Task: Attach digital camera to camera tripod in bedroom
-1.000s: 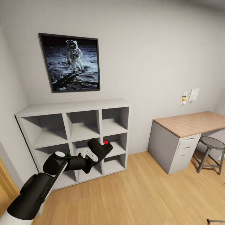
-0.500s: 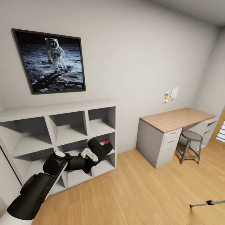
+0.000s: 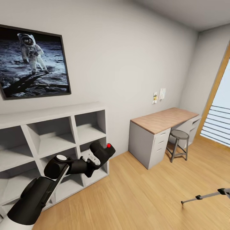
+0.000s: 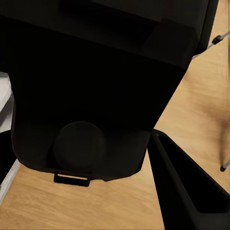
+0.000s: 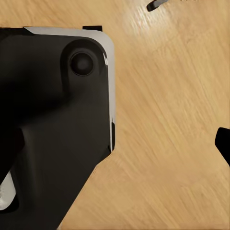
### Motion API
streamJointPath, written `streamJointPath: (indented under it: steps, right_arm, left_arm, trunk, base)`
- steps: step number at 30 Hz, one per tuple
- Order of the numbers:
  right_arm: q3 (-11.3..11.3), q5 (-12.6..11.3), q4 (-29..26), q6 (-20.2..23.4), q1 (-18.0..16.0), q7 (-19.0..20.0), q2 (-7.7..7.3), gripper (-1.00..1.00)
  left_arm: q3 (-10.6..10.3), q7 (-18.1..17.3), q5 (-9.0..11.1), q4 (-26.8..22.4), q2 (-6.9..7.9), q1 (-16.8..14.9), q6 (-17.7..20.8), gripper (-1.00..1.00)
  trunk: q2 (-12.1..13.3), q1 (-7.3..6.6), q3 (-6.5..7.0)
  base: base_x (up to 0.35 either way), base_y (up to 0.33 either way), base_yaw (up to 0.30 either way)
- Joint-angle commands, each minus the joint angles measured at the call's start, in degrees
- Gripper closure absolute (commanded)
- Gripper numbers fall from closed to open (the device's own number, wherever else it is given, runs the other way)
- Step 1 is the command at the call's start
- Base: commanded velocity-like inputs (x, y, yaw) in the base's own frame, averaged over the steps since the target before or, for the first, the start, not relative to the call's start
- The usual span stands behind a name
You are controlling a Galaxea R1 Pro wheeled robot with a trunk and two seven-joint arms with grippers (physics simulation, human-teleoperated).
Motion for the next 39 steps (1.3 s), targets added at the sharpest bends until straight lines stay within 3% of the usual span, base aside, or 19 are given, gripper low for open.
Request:
streamJointPath:
  steps: [1,29,39]
  right_arm:
    - [0.5,-0.6,0.2,-0.2,-0.1,0.0,0.11,-1.00]
    - [0.5,-0.6,0.2,-0.2,-0.1,0.0,0.35,-1.00]
    - [0.5,-0.6,0.2,-0.2,-0.1,0.0,0.36,-1.00]
  left_arm:
    - [0.0,-0.5,-0.5,-0.1,0.04,0.0,0.1,1.00]
    - [-0.1,-0.5,-0.5,-0.1,0.04,0.0,0.1,1.00]
    - [-2.3,-0.5,-0.5,-0.1,0.04,0.0,0.1,1.00]
  trunk:
    - [0.0,0.05,-0.02]
    - [0.0,0.05,-0.02]
    - [0.0,0.05,-0.02]
  base:
    - [0.296,0.140,-0.279]
    - [0.298,0.180,-0.279]
    - [0.281,0.198,-0.279]
